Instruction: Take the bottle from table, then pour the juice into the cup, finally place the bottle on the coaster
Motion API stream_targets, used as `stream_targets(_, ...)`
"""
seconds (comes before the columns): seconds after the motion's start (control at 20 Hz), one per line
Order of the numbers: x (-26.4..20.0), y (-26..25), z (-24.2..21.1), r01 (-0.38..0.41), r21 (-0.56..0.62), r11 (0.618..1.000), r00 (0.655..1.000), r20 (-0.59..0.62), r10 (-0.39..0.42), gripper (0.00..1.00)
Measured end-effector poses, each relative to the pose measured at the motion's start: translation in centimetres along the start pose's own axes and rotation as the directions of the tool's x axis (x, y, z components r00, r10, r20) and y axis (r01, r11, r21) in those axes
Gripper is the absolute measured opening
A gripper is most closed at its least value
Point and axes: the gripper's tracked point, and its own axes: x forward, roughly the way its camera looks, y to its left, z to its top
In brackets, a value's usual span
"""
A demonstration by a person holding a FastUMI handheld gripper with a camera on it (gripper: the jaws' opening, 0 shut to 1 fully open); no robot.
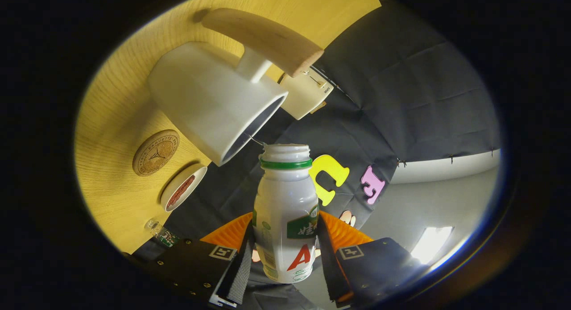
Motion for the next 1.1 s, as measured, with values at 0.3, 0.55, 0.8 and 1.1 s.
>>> stream_targets(0.3,-0.10,0.08,0.39,-0.003,-0.034,0.999,1.000,0.020,0.004,0.68)
stream_targets(0.55,-0.24,0.13,0.40,-0.002,-0.045,0.999,1.000,0.028,0.003,0.68)
stream_targets(0.8,-0.36,0.55,0.38,-0.006,-0.052,0.999,0.999,0.031,0.008,0.68)
stream_targets(1.1,-0.44,0.79,0.52,-0.007,-0.062,0.998,0.999,0.036,0.009,0.68)
